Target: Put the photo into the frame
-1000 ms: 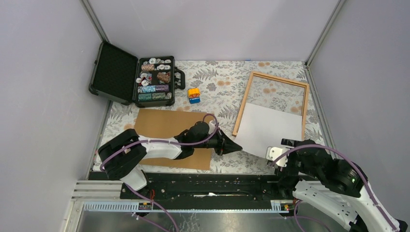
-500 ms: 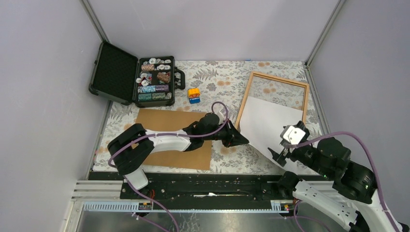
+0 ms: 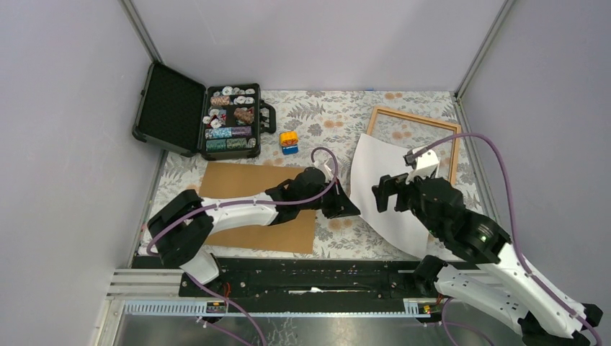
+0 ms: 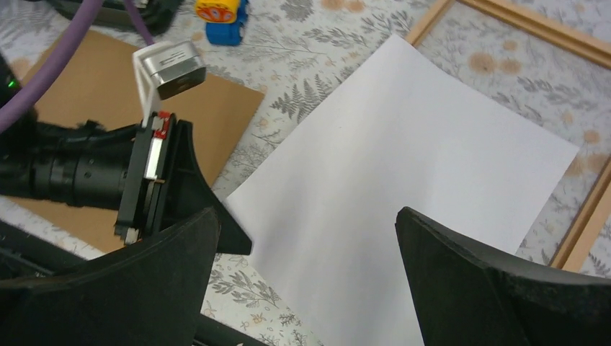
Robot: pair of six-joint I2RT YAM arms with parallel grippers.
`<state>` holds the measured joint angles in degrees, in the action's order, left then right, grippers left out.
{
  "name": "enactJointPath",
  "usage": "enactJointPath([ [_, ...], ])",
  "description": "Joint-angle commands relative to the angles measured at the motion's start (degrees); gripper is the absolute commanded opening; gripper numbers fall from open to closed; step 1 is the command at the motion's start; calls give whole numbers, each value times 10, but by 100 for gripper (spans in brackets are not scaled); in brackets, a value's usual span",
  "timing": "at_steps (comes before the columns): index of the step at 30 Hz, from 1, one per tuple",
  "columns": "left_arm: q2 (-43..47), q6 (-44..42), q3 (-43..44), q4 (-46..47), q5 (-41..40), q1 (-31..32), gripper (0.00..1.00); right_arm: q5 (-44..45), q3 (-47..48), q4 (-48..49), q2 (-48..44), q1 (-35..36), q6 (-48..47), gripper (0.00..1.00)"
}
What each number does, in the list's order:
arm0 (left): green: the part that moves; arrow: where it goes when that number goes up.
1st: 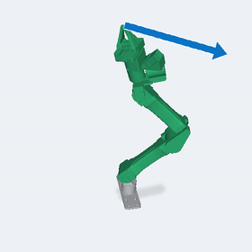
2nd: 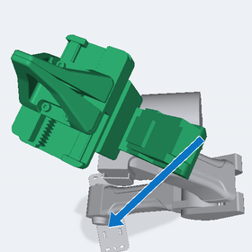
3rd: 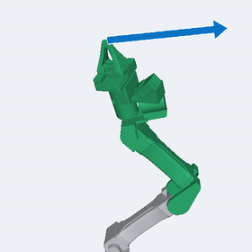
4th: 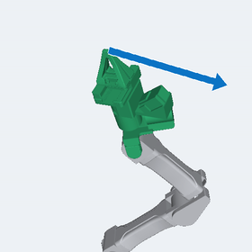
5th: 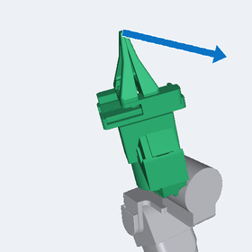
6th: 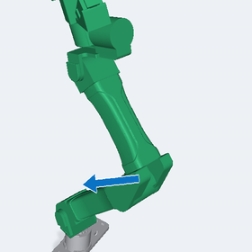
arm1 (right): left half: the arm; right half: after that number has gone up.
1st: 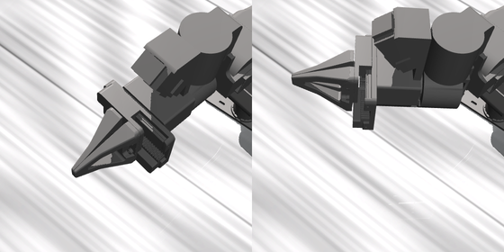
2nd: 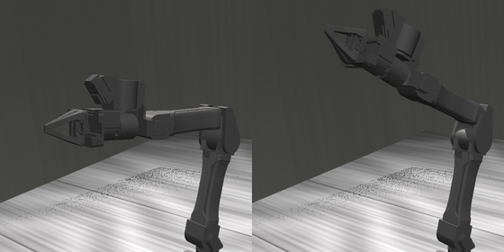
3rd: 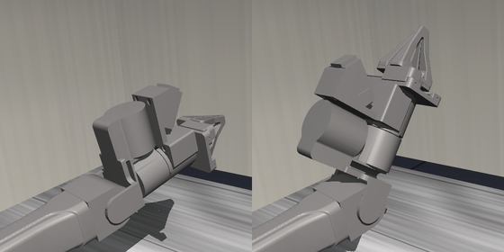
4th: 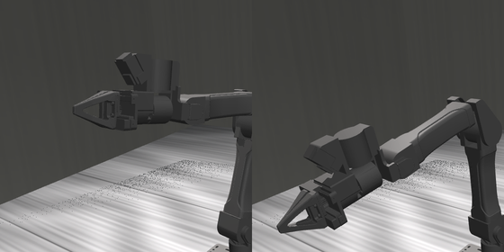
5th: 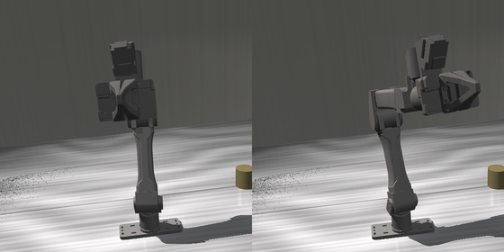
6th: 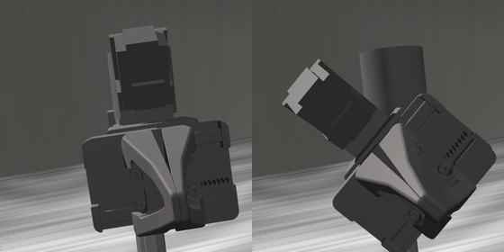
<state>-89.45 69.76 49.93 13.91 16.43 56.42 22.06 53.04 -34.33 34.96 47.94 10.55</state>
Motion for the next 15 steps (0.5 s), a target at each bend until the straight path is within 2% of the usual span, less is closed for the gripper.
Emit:
enactJointPath([
  [1,-15,-32,24,35,-10,2,0,108,-5,51,26,-2,72,100],
  [8,-65,-108,100,-22,-22,-1,0,172,2,40,75,-1,69,100],
  [15,-125,-82,126,32,4,-20,0,216,-2,38,86,-2,71,100],
])
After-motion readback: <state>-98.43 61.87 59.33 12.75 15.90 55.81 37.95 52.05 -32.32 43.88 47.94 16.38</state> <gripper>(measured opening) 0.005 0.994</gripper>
